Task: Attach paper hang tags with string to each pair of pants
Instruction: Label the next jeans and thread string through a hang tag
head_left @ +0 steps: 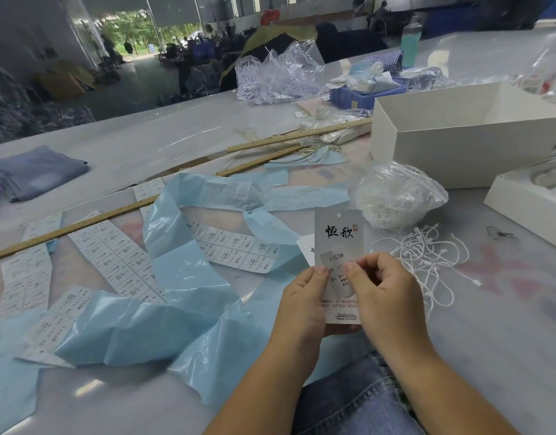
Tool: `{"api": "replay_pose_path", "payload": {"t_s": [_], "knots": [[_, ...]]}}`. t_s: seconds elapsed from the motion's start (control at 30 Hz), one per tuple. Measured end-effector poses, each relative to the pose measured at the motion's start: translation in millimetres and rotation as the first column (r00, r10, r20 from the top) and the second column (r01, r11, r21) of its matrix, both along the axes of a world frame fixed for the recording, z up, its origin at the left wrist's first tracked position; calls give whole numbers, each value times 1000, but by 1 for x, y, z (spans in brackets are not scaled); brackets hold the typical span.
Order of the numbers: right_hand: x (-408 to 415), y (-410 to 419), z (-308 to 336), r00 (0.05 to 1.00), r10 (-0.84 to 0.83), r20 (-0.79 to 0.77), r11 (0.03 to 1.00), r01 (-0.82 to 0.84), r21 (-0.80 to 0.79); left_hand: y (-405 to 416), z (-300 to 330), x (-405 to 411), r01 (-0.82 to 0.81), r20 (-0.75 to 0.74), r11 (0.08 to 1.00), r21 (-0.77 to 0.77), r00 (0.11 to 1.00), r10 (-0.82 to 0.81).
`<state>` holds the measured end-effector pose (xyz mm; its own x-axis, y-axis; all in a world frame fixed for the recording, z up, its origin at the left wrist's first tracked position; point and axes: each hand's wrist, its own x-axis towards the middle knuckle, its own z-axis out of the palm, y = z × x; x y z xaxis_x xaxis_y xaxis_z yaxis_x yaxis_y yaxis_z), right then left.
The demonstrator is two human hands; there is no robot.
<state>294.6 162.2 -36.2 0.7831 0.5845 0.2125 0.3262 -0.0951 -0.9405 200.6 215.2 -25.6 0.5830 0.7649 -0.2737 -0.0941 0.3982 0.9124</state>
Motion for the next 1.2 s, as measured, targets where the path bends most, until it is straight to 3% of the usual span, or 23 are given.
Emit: {"api": "replay_pose_path", "payload": {"t_s": [0.23, 0.47, 0.6, 0.8, 1.03, 1.2], "knots": [[2, -1, -1, 996, -6, -89, 998, 12, 62, -1, 0, -1, 36, -7, 999, 16, 999, -36], [3, -4, 3, 976, 178, -122, 983, -171, 67, 2, 1, -5, -27, 10, 998, 58, 1000, 26], [6, -6, 11, 925, 286, -251, 958, -281, 57, 3, 5, -8, -41, 8, 997, 65, 999, 41], [5, -20, 25, 744, 518, -423, 839, -538, 81, 3, 22, -20, -110, 14, 994, 30, 994, 109], [-17, -46, 46, 661, 544, -517, 751, -659, -53, -23, 37, -52, -95, -47, 987, 132, 994, 102], [-46, -69, 62, 606, 574, -551, 718, -696, -17, -46, 51, -81, -131, -44, 981, 141, 989, 138]]}}
